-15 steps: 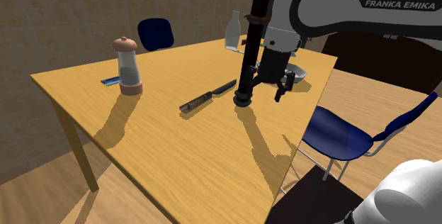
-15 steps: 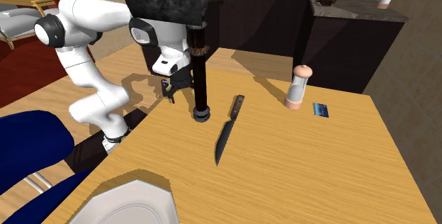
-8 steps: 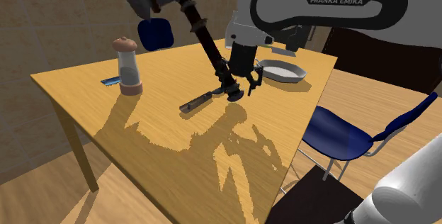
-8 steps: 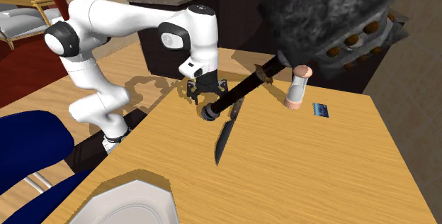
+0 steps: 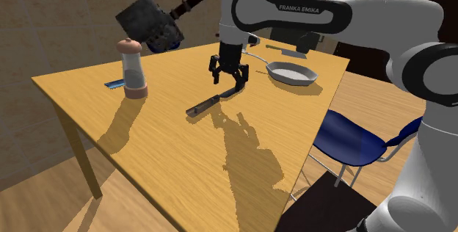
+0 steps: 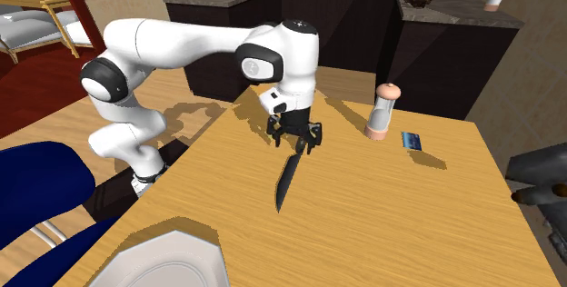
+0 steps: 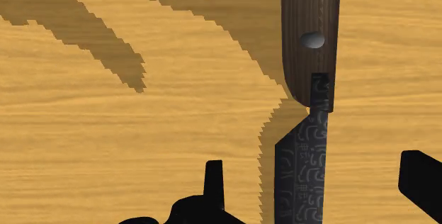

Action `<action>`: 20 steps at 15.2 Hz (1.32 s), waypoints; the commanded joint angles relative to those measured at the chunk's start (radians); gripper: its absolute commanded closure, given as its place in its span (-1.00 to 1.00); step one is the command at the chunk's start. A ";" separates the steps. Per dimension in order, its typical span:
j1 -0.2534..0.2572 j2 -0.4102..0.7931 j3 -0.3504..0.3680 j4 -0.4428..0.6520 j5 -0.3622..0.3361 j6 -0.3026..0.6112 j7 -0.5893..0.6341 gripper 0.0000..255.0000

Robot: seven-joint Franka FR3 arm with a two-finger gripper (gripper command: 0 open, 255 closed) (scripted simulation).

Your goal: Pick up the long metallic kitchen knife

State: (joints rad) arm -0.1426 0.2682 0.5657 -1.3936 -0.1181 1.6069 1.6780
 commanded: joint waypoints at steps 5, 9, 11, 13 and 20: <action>-0.002 0.010 -0.006 -0.064 -0.006 0.072 0.023 -1.00; -0.004 0.009 -0.007 -0.085 -0.006 0.092 0.023 1.00; -0.004 0.009 -0.007 -0.086 -0.006 0.092 0.023 1.00; -0.001 0.013 -0.006 -0.081 -0.008 0.091 0.026 1.00; -0.002 0.010 -0.006 -0.058 -0.006 0.066 0.023 1.00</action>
State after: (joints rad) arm -0.1448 0.2763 0.5596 -1.4611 -0.1244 1.6851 1.7016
